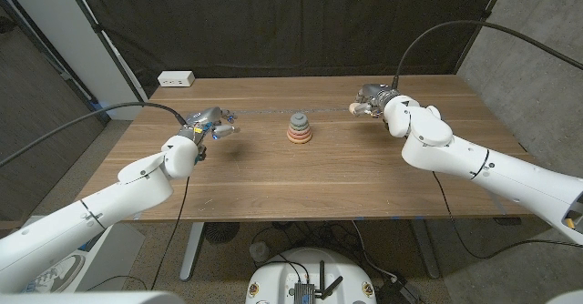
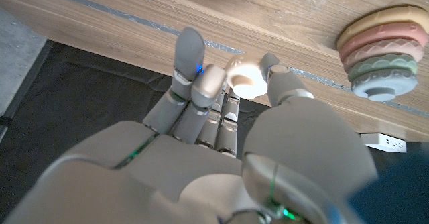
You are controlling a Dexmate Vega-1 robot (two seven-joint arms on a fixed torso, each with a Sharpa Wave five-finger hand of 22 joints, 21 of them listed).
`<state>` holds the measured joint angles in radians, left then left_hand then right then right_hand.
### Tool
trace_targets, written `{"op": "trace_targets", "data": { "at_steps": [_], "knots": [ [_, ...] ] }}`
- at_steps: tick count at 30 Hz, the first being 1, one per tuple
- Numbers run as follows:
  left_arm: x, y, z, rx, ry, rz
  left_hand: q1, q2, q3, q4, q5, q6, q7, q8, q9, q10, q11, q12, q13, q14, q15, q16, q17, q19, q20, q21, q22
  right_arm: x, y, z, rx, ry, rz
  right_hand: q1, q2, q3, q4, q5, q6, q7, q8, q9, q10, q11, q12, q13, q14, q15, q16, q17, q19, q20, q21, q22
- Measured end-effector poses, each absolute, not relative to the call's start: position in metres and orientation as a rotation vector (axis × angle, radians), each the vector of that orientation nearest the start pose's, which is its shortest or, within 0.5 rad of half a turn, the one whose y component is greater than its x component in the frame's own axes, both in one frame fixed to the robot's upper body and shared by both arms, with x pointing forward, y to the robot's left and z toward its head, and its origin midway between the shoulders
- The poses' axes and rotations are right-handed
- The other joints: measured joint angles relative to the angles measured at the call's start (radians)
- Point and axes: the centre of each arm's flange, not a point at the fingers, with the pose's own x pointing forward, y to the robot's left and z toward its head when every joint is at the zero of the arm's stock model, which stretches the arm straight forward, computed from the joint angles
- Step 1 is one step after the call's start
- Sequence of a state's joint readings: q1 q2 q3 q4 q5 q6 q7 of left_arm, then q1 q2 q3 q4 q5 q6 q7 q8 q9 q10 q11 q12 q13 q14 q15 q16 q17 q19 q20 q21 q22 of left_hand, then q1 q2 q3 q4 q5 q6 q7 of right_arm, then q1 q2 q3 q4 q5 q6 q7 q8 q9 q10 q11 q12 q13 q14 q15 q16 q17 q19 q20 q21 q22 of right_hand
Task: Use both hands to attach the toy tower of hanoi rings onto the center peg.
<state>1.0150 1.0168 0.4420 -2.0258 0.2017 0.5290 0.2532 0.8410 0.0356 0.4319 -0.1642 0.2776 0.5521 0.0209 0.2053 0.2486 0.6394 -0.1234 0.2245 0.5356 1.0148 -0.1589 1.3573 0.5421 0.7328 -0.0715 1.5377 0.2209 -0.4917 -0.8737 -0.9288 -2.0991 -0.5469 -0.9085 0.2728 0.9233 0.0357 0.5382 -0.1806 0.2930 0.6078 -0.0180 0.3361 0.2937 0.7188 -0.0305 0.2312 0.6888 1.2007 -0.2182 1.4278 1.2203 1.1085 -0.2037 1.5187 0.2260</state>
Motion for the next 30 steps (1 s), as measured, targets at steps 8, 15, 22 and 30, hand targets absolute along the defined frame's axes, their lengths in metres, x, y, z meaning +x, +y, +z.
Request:
{"op": "trace_targets", "data": {
  "at_steps": [8, 15, 22, 30],
  "knots": [
    [0.548, 0.314, 0.000, 1.179, -0.431, 0.263, 0.000, 0.000, 0.007, -0.002, 0.000, 0.000, 0.000, 0.000, 0.005, 0.000, 0.000, 0.000, 0.000, 0.000, 0.000, 0.004, 0.003, 0.000, 0.000, 0.000, 0.005, 0.554, -0.174, 0.069, -1.480, -0.346, -0.077, 0.000, 0.000, 0.000, 0.000, -0.004, 0.000, 0.000, -0.001, 0.000, 0.000, 0.000, -0.004, 0.007, 0.000, 0.000, 0.004, 0.000, 0.000, 0.000, 0.000, 0.000],
    [0.545, 0.316, 0.001, 1.179, -0.431, 0.269, 0.000, 0.000, 0.009, -0.003, -0.004, 0.001, -0.001, 0.000, 0.005, 0.000, 0.000, 0.000, 0.000, 0.000, 0.000, 0.004, 0.003, 0.000, 0.000, 0.000, 0.005, 0.550, -0.165, 0.072, -1.498, -0.395, -0.057, 0.000, 0.000, 0.000, 0.000, -0.003, 0.000, 0.000, 0.001, 0.000, 0.000, 0.000, -0.005, 0.008, 0.000, 0.000, 0.004, 0.000, 0.000, 0.000, 0.000, 0.000],
    [0.544, 0.319, 0.000, 1.171, -0.430, 0.276, 0.000, 0.000, 0.008, -0.003, -0.007, 0.001, -0.001, 0.000, 0.005, 0.000, 0.000, 0.000, 0.000, 0.000, 0.000, 0.008, 0.002, 0.000, 0.000, 0.000, 0.005, 0.545, -0.155, 0.075, -1.510, -0.448, -0.036, 0.000, 0.000, 0.000, 0.000, -0.003, 0.000, 0.000, 0.001, 0.000, 0.000, 0.000, -0.008, 0.009, 0.000, 0.000, 0.012, 0.000, 0.000, 0.000, 0.000, 0.000],
    [0.541, 0.320, 0.000, 1.164, -0.435, 0.291, 0.000, 0.000, 0.008, -0.003, -0.008, -0.001, 0.001, 0.000, 0.005, 0.000, 0.000, 0.000, 0.004, 0.000, 0.000, 0.008, 0.003, 0.000, 0.000, 0.000, 0.009, 0.539, -0.146, 0.080, -1.524, -0.499, -0.012, 0.000, 0.000, 0.000, 0.000, -0.003, 0.000, 0.000, 0.000, 0.000, 0.000, 0.000, -0.011, 0.009, 0.000, 0.000, 0.012, -0.001, 0.000, 0.000, 0.000, 0.002]
  ]
}}
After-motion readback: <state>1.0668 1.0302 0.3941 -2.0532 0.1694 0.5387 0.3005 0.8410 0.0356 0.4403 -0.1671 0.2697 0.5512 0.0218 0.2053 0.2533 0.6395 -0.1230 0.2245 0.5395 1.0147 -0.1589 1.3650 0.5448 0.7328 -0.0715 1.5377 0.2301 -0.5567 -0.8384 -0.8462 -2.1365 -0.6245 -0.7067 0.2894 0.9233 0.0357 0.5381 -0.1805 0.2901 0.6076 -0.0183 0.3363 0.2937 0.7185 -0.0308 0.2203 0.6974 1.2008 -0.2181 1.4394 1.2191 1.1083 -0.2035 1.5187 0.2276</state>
